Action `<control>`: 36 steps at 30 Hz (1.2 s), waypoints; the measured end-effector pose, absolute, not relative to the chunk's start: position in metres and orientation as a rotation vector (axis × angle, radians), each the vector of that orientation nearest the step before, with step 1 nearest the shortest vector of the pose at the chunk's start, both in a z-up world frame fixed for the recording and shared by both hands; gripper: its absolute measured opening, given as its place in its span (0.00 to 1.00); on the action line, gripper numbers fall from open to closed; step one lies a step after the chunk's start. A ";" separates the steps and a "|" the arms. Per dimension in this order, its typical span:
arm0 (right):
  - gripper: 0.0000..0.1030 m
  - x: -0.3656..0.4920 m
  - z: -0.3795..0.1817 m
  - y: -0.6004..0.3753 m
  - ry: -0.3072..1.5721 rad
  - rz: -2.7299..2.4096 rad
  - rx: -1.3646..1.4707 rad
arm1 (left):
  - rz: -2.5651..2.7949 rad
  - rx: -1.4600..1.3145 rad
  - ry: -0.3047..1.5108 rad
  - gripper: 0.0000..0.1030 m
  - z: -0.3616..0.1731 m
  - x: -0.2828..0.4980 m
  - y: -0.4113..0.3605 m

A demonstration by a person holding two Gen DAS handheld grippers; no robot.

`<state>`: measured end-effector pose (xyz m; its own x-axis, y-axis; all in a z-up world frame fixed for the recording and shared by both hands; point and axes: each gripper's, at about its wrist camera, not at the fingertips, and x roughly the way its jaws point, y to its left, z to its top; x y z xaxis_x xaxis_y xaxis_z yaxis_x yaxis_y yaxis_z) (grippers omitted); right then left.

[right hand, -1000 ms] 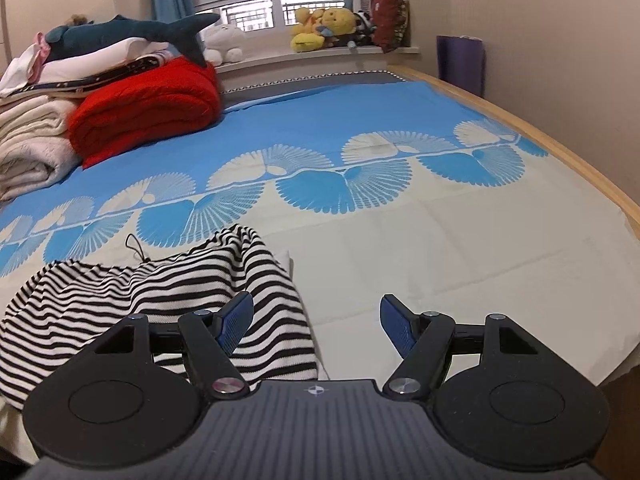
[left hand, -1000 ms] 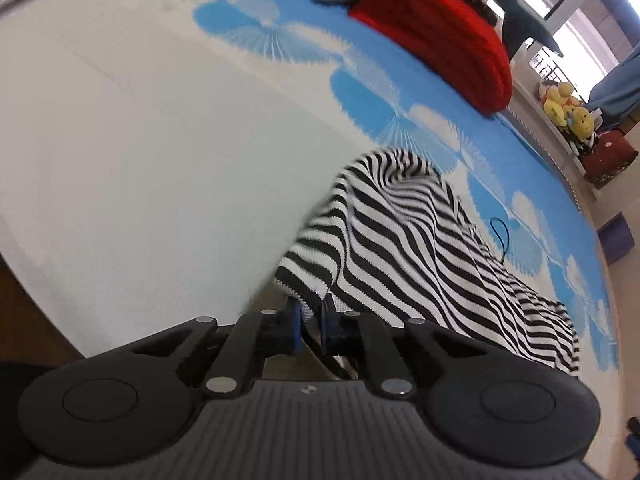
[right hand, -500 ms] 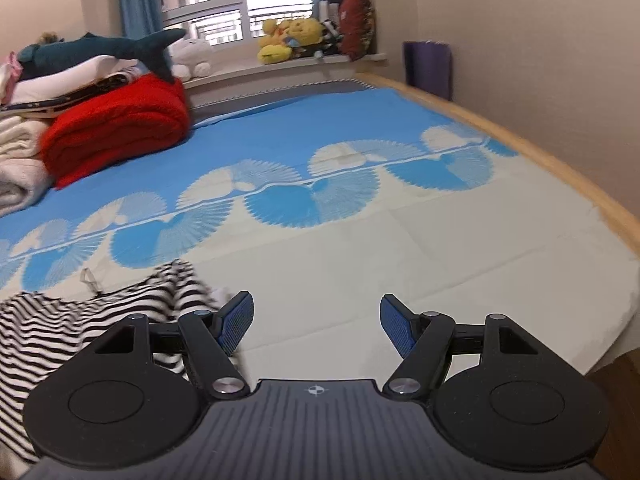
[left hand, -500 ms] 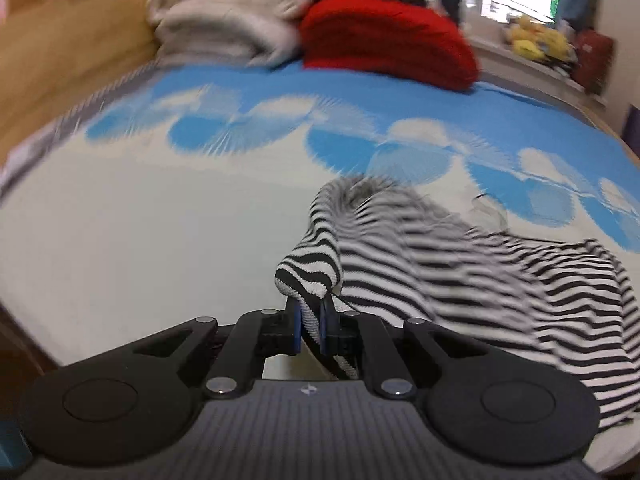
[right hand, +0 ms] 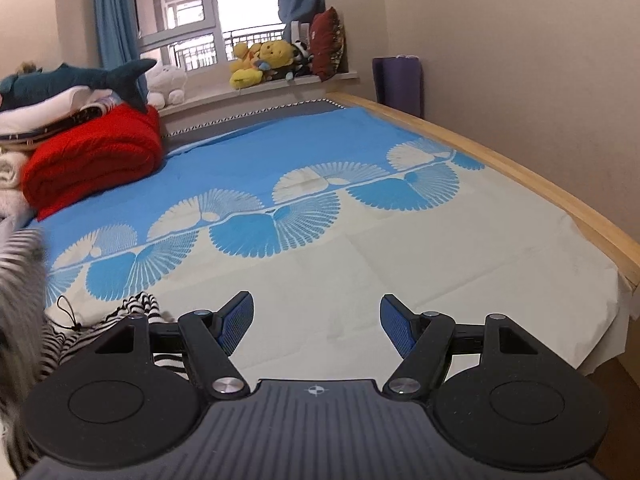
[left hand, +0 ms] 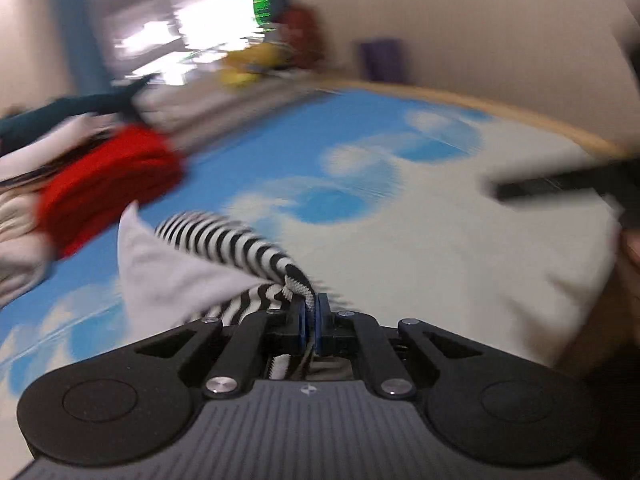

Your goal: Fold small clothes

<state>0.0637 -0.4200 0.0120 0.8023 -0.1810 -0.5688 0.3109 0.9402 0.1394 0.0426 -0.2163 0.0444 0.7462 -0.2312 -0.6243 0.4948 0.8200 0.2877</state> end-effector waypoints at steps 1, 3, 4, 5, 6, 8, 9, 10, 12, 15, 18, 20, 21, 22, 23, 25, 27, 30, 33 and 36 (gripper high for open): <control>0.70 0.062 0.012 -0.426 0.581 -0.267 0.247 | -0.479 0.489 0.681 0.10 0.029 0.042 -0.237; 0.70 0.059 0.012 -0.438 0.575 -0.271 0.293 | -0.580 0.515 0.815 0.11 0.006 0.043 -0.259; 0.70 0.058 0.012 -0.445 0.574 -0.273 0.325 | -0.604 0.514 0.817 0.11 0.003 0.040 -0.261; 0.70 0.057 0.012 -0.451 0.573 -0.274 0.353 | -0.618 0.496 0.801 0.13 0.007 0.038 -0.257; 0.70 0.056 0.011 -0.457 0.572 -0.273 0.391 | -0.622 0.462 0.792 0.17 0.014 0.038 -0.248; 0.70 0.055 0.011 -0.465 0.566 -0.272 0.456 | -0.612 0.388 0.788 0.21 0.028 0.046 -0.221; 0.70 0.055 0.011 -0.468 0.561 -0.269 0.485 | -0.585 0.368 0.780 0.24 0.036 0.052 -0.202; 0.69 0.057 0.011 -0.469 0.558 -0.263 0.507 | -0.558 0.365 0.773 0.26 0.042 0.057 -0.190; 0.69 0.062 0.009 -0.466 0.564 -0.249 0.534 | -0.480 0.362 0.761 0.27 0.053 0.072 -0.150; 0.48 0.073 0.004 -0.454 0.600 -0.208 0.538 | -0.394 0.307 0.758 0.33 0.062 0.087 -0.099; 0.31 0.081 0.004 -0.439 0.619 -0.129 0.524 | -0.354 0.194 0.761 0.35 0.063 0.095 -0.053; 0.31 0.086 0.005 -0.428 0.621 -0.080 0.498 | -0.349 0.116 0.768 0.35 0.053 0.093 -0.028; 0.32 0.088 0.005 -0.423 0.627 -0.055 0.487 | -0.322 0.043 0.797 0.35 0.043 0.096 -0.017; 0.33 0.092 0.004 -0.416 0.642 -0.022 0.472 | -0.314 -0.023 0.833 0.35 0.043 0.095 -0.005; 0.33 0.097 0.003 -0.410 0.663 0.007 0.458 | -0.337 -0.086 0.832 0.35 0.042 0.097 0.001; 0.49 0.108 -0.007 -0.398 0.734 0.064 0.441 | -0.367 -0.127 0.820 0.37 0.042 0.095 0.004; 0.55 0.118 -0.021 -0.387 0.825 0.102 0.448 | -0.380 -0.096 0.865 0.37 0.035 0.096 -0.001; 0.60 0.132 -0.036 -0.366 0.909 0.104 0.392 | -0.364 -0.047 0.934 0.37 0.023 0.101 -0.007; 0.65 0.144 -0.049 -0.351 0.966 0.109 0.365 | -0.360 -0.047 0.947 0.37 0.020 0.104 -0.005; 0.65 0.153 -0.064 -0.343 1.038 0.085 0.371 | -0.348 -0.089 0.956 0.37 0.013 0.111 0.000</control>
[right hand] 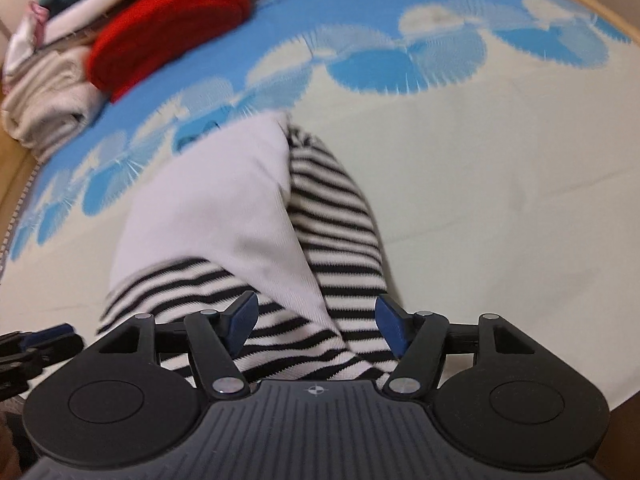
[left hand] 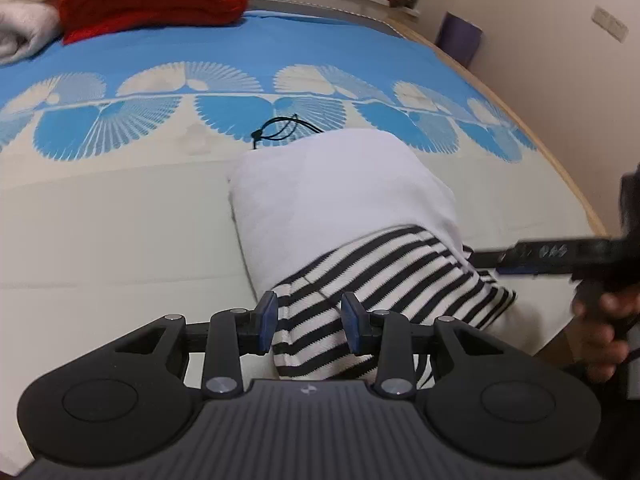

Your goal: Fold small clothes

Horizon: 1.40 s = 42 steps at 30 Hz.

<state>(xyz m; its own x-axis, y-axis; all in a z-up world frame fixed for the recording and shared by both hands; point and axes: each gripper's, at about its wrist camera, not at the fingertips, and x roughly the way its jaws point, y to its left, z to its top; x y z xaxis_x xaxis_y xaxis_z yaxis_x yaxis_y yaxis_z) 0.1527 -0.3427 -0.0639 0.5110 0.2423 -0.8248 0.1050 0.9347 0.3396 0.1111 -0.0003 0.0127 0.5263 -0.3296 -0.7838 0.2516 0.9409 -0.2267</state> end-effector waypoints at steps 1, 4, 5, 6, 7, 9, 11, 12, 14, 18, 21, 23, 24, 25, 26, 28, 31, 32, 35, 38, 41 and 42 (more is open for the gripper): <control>0.65 0.155 -0.068 -0.342 1.060 0.078 0.383 | -0.343 -0.108 0.957 0.37 0.012 0.112 0.003; 0.63 0.157 -0.077 -0.339 1.103 0.074 0.418 | -0.335 -0.160 0.960 0.37 0.016 0.111 0.013; 0.62 0.157 -0.079 -0.338 1.107 0.078 0.419 | -0.335 -0.169 0.962 0.37 0.017 0.111 0.015; 0.53 0.157 -0.080 -0.336 1.110 0.089 0.418 | -0.333 -0.176 0.962 0.38 0.017 0.110 0.017; 0.33 0.157 -0.081 -0.335 1.110 0.104 0.418 | -0.332 -0.177 0.962 0.41 0.019 0.110 0.018; 0.09 0.157 -0.081 -0.334 1.110 0.147 0.424 | -0.329 -0.186 0.963 0.41 0.020 0.109 0.019; 0.05 0.152 -0.078 -0.336 1.093 0.174 0.418 | -0.329 -0.196 0.971 0.42 0.019 0.110 0.018; 0.04 0.150 -0.075 -0.340 1.077 0.184 0.426 | -0.330 -0.199 0.977 0.44 0.018 0.110 0.018; 0.03 0.140 -0.063 -0.354 1.013 0.206 0.472 | -0.335 -0.202 0.987 0.51 0.016 0.110 0.015; 0.02 0.112 -0.036 -0.392 0.855 0.271 0.604 | -0.362 -0.202 1.017 0.66 0.010 0.109 0.002; 0.02 0.092 -0.031 -0.410 0.847 0.291 0.606 | -0.371 -0.185 1.036 0.66 0.006 0.110 -0.009; 0.02 0.080 -0.029 -0.419 0.842 0.305 0.598 | -0.369 -0.174 1.047 0.67 0.003 0.110 -0.015; 0.02 0.074 -0.028 -0.424 0.836 0.316 0.601 | -0.367 -0.170 1.052 0.69 0.001 0.110 -0.017; 0.02 0.069 -0.028 -0.427 0.832 0.323 0.604 | -0.366 -0.167 1.058 0.70 -0.001 0.110 -0.019; 0.02 0.065 -0.027 -0.430 0.829 0.328 0.605 | -0.369 -0.167 1.064 0.71 -0.002 0.111 -0.021; 0.02 0.057 -0.026 -0.436 0.822 0.343 0.621 | -0.377 -0.168 1.073 0.75 -0.004 0.111 -0.023; 0.02 0.052 -0.020 -0.440 0.805 0.383 0.640 | -0.383 -0.159 1.081 0.76 -0.006 0.112 -0.028; 0.02 0.052 -0.020 -0.440 0.806 0.392 0.639 | -0.382 -0.154 1.085 0.76 -0.007 0.112 -0.029; 0.02 0.063 -0.031 -0.434 0.883 0.327 0.586 | -0.371 -0.142 1.099 0.78 -0.012 0.115 -0.031; 0.02 0.081 -0.050 -0.420 0.984 0.227 0.485 | -0.336 -0.106 1.135 0.82 -0.022 0.118 -0.034; 0.02 0.097 -0.054 -0.398 0.987 0.220 0.358 | -0.318 -0.118 1.135 0.82 -0.025 0.120 -0.031; 0.02 0.103 -0.056 -0.393 0.987 0.210 0.340 | -0.320 -0.129 1.125 0.82 -0.023 0.120 -0.029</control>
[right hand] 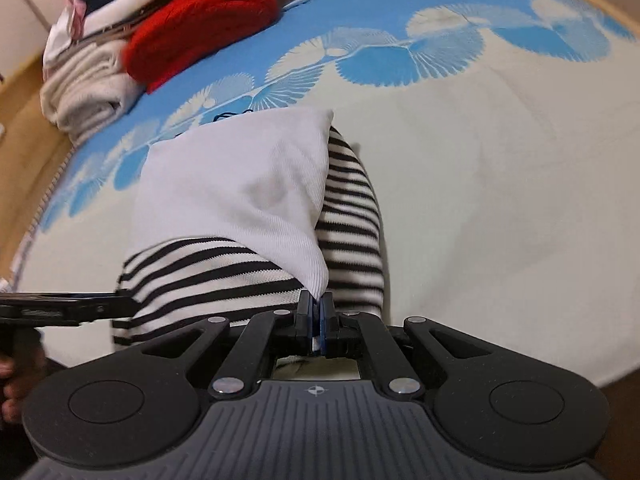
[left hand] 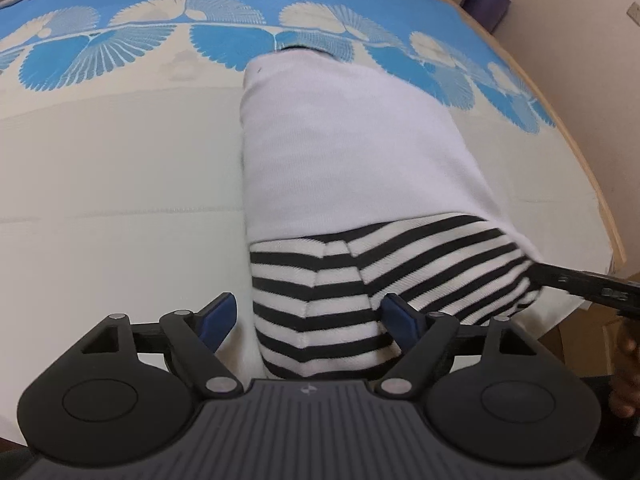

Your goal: Fold small clothes

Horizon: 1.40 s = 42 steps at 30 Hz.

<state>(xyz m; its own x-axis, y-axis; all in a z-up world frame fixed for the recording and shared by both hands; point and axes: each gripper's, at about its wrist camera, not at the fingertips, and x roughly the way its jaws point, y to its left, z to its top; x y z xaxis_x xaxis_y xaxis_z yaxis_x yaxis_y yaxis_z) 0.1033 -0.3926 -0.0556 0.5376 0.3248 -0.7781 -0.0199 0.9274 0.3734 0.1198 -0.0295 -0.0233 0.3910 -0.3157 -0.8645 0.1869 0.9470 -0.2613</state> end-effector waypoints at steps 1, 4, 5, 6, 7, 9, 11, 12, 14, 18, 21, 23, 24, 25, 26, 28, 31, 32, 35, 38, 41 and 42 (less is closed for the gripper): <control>0.02 0.108 -0.059 -0.390 0.994 0.196 0.331 | -0.328 -0.142 1.112 0.81 -0.020 0.119 -0.028; 0.02 0.118 -0.070 -0.383 1.049 0.136 0.297 | -0.360 -0.169 1.085 0.82 -0.016 0.119 -0.027; 0.02 0.121 -0.074 -0.378 1.067 0.125 0.266 | -0.353 -0.149 1.103 0.82 -0.019 0.120 -0.028; 0.02 0.123 -0.076 -0.374 1.081 0.120 0.237 | -0.333 -0.105 1.147 0.83 -0.028 0.122 -0.031; 0.02 0.125 -0.078 -0.369 1.095 0.117 0.209 | -0.318 -0.073 1.189 0.85 -0.036 0.124 -0.035; 0.02 0.126 -0.085 -0.359 1.129 0.108 0.139 | -0.308 -0.053 1.258 0.86 -0.051 0.127 -0.037; 0.02 0.126 -0.095 -0.350 1.178 0.115 0.074 | -0.316 -0.052 1.270 0.86 -0.052 0.128 -0.038; 0.02 0.124 -0.097 -0.347 1.191 0.119 0.060 | -0.323 -0.043 1.273 0.86 -0.050 0.129 -0.039; 0.02 0.124 -0.097 -0.347 1.201 0.125 0.058 | -0.344 -0.036 1.295 0.86 -0.044 0.133 -0.038; 0.02 0.121 -0.091 -0.354 1.203 0.120 0.086 | -0.379 -0.083 1.268 0.86 -0.023 0.158 -0.024; 0.02 0.117 -0.084 -0.354 1.167 0.131 0.081 | -0.353 -0.152 1.203 0.86 -0.013 0.185 -0.008; 0.02 0.117 -0.084 -0.355 1.161 0.116 0.082 | -0.352 -0.251 1.190 0.86 -0.015 0.206 0.004; 0.02 0.121 -0.083 -0.355 1.158 0.109 0.087 | -0.351 -0.315 1.196 0.86 -0.021 0.217 0.010; 0.02 0.122 -0.082 -0.355 1.154 0.103 0.091 | -0.346 -0.365 1.205 0.86 -0.029 0.225 0.013; 0.02 0.123 -0.082 -0.355 1.151 0.099 0.091 | -0.343 -0.405 1.215 0.86 -0.037 0.233 0.017; 0.04 0.127 -0.083 -0.354 1.155 0.096 0.099 | -0.346 -0.437 1.248 0.83 -0.057 0.241 0.022; 0.17 0.133 -0.074 -0.360 1.139 0.088 0.157 | -0.364 -0.458 1.258 0.58 -0.061 0.253 0.023; 0.21 0.133 -0.064 -0.366 1.091 0.060 0.194 | -0.369 -0.450 1.254 0.58 -0.060 0.253 0.022; 0.44 0.135 -0.032 -0.389 0.878 -0.014 0.349 | -0.364 -0.439 1.252 0.58 -0.060 0.253 0.020; 0.58 0.157 -0.034 -0.399 0.842 -0.035 0.468 | -0.356 -0.451 1.259 0.58 -0.061 0.253 0.019; 0.58 0.189 -0.055 -0.397 0.903 -0.045 0.546 | -0.356 -0.455 1.262 0.58 -0.061 0.250 0.019; 0.59 0.199 -0.062 -0.395 0.916 -0.039 0.562 | -0.356 -0.453 1.261 0.59 -0.060 0.249 0.020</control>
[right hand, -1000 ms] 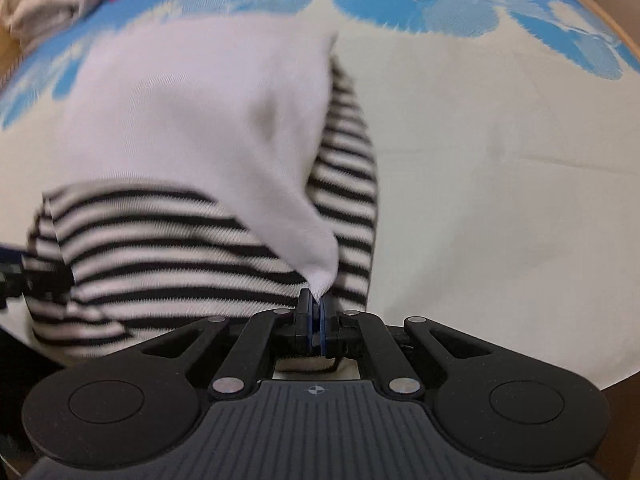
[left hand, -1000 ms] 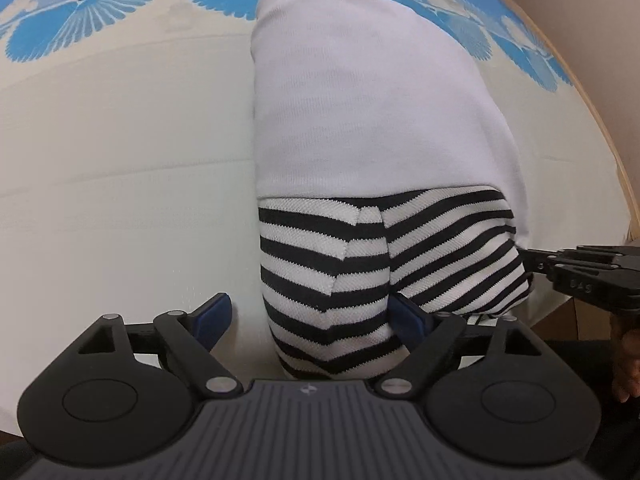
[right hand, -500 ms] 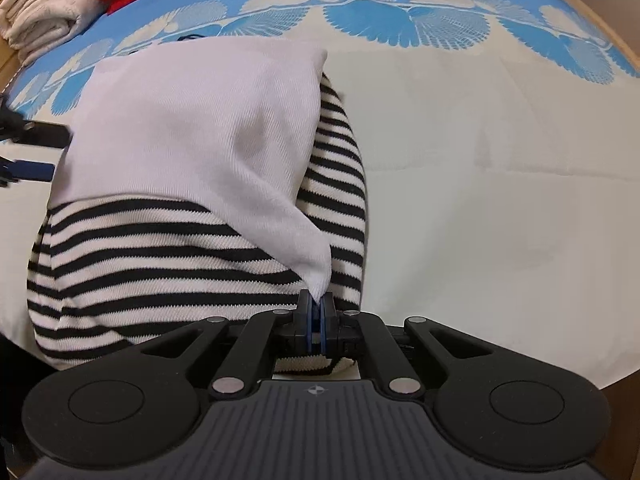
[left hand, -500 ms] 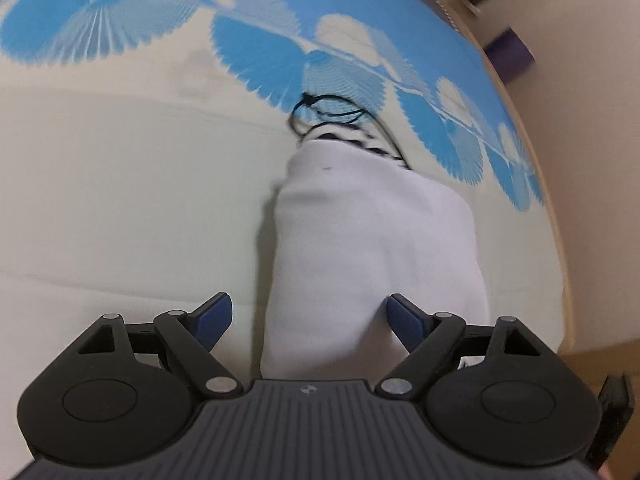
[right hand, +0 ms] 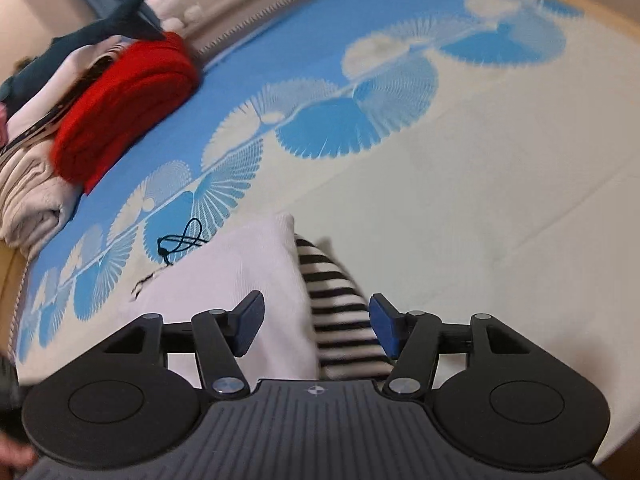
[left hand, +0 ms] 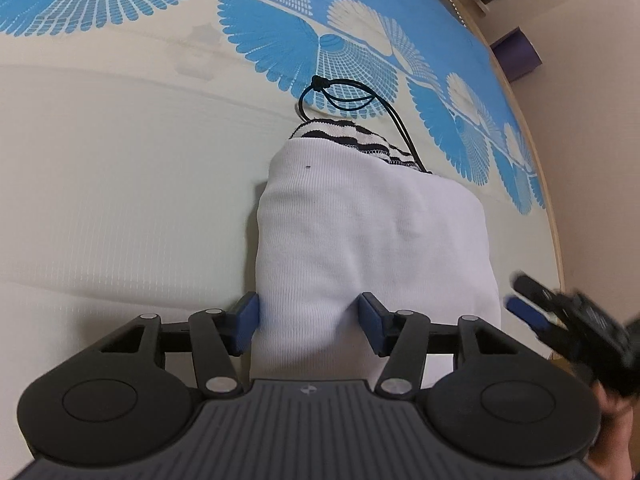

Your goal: Fold small clothes

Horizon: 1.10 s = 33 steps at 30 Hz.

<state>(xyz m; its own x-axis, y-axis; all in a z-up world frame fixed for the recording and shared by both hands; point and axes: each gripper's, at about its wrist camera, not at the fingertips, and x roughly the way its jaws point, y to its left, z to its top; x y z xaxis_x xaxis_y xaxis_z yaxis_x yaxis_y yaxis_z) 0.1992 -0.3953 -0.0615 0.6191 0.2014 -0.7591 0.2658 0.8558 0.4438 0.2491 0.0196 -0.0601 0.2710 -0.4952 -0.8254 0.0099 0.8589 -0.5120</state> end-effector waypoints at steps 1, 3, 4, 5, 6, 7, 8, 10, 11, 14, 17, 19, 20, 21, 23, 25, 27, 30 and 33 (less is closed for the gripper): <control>0.59 0.209 -0.068 -0.391 0.929 -0.028 0.566 | -0.357 -0.452 1.260 0.59 -0.060 0.249 0.020; 0.60 0.225 -0.081 -0.384 0.956 -0.016 0.573 | -0.356 -0.457 1.261 0.59 -0.060 0.249 0.020; 0.59 0.230 -0.085 -0.382 0.973 -0.011 0.584 | -0.356 -0.459 1.263 0.59 -0.060 0.250 0.021; 0.55 0.236 -0.089 -0.381 0.987 -0.005 0.601 | -0.358 -0.460 1.264 0.59 -0.061 0.251 0.022; 0.31 0.240 -0.091 -0.380 0.989 0.000 0.617 | -0.360 -0.461 1.266 0.60 -0.061 0.251 0.022; 0.00 0.241 -0.090 -0.378 0.976 0.006 0.630 | -0.360 -0.461 1.267 0.60 -0.061 0.252 0.022; 0.00 0.243 -0.088 -0.377 0.957 0.018 0.641 | -0.360 -0.461 1.267 0.60 -0.061 0.253 0.022; 0.00 0.242 -0.076 -0.375 0.874 0.026 0.624 | -0.358 -0.464 1.264 0.60 -0.061 0.255 0.022; 0.00 0.240 -0.068 -0.376 0.816 0.017 0.616 | -0.358 -0.469 1.263 0.61 -0.061 0.256 0.022; 0.00 0.238 -0.063 -0.384 0.771 -0.099 0.588 | -0.373 -0.505 1.252 0.68 -0.059 0.257 0.022; 0.00 0.243 -0.075 -0.371 0.848 -0.175 0.435 | -0.371 -0.499 1.251 0.72 -0.059 0.256 0.018; 0.01 0.243 -0.078 -0.364 0.860 -0.176 0.387 | -0.360 -0.512 1.264 0.75 -0.062 0.257 0.019; 0.02 0.243 -0.080 -0.363 0.867 -0.184 0.370 | -0.355 -0.531 1.271 0.76 -0.064 0.258 0.020; 0.05 0.241 -0.081 -0.363 0.879 -0.203 0.365 | -0.348 -0.554 1.278 0.77 -0.066 0.258 0.021; 0.21 0.236 -0.079 -0.372 0.878 -0.222 0.413 | -0.340 -0.597 1.289 0.79 -0.070 0.261 0.024; 0.46 0.223 -0.069 -0.381 0.838 -0.187 0.477 | -0.334 -0.639 1.299 0.80 -0.075 0.264 0.024; 0.60 0.211 -0.064 -0.382 0.849 -0.102 0.486 | -0.324 -0.669 1.304 0.83 -0.080 0.268 0.022; 0.67 0.199 -0.076 -0.376 0.976 0.039 0.490 | -0.309 -0.706 1.308 0.86 -0.088 0.275 0.017; 0.65 0.195 -0.096 -0.371 1.082 0.075 0.497 | -0.290 -0.736 1.305 0.87 -0.095 0.280 0.012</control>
<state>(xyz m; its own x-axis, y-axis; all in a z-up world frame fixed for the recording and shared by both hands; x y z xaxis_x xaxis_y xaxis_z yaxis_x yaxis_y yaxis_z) 0.1954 -0.3706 -0.0964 0.4787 0.2971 -0.8262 0.1799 0.8879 0.4235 0.2802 0.0120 -0.0953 0.2667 -0.5838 -0.7668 -0.2047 0.7431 -0.6370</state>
